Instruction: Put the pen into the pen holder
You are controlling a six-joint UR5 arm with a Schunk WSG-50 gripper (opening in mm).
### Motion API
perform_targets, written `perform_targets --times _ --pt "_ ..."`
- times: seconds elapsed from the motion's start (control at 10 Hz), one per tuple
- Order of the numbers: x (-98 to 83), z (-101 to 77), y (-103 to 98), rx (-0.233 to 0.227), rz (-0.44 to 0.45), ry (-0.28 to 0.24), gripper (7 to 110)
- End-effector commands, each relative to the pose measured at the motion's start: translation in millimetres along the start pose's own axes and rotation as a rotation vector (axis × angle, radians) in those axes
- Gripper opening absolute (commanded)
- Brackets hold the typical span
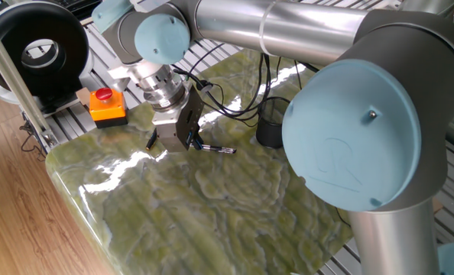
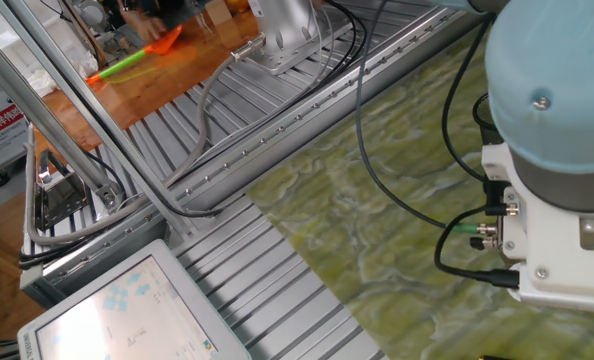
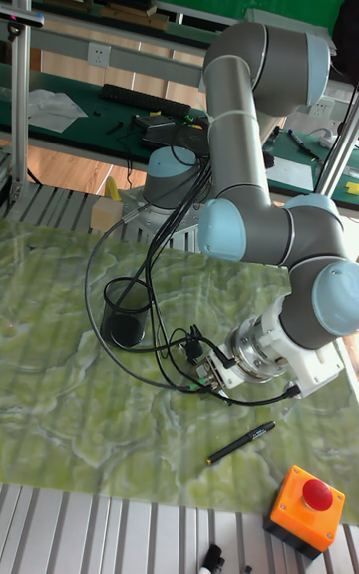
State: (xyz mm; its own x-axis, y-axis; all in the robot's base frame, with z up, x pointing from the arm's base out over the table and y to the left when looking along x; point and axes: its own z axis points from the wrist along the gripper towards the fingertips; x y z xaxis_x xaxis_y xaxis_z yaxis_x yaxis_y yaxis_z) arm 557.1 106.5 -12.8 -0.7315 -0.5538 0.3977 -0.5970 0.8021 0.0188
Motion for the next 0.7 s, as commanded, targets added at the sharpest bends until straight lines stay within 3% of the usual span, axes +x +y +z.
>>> perform_targets --times 0.0,0.6 --pt "2.8 -4.7 2.8 0.008 0.005 0.012 7" --pt "0.6 -14.9 10.3 -0.042 0.032 -0.004 7"
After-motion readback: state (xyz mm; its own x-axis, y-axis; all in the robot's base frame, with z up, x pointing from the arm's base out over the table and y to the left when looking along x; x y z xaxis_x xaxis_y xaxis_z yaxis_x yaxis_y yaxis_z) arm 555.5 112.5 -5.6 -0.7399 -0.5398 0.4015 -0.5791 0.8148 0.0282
